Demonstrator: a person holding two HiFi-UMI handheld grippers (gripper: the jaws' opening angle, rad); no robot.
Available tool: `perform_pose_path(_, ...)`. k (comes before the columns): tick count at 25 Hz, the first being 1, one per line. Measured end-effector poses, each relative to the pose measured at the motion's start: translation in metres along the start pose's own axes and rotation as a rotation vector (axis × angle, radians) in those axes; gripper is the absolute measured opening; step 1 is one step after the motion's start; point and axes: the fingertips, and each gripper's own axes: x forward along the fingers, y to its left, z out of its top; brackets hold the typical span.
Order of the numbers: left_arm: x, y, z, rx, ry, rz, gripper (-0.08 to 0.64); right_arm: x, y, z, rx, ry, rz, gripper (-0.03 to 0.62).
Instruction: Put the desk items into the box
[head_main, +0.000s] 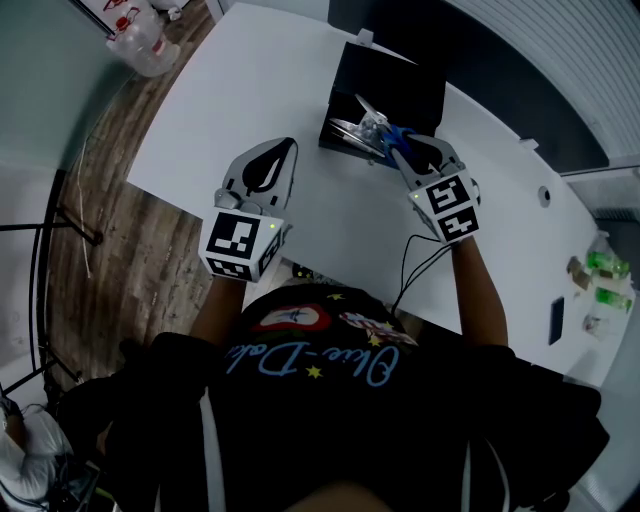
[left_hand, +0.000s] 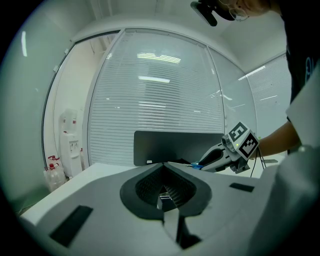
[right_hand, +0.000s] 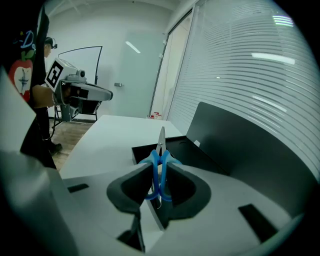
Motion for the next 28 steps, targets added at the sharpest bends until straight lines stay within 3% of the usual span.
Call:
perform_pose_path(20,0.011,0.015,-0.012,-0.017,0.05,0.039,0.008,0.033,-0.01,-0.027,-0.001,0.069,0.038,0.095)
perform_pose_path(28,0.011,0.018,-0.016,-0.026,0.06,0.06,0.008,0.044,-0.007,-0.035,-0.042,0.102,0.063,0.095)
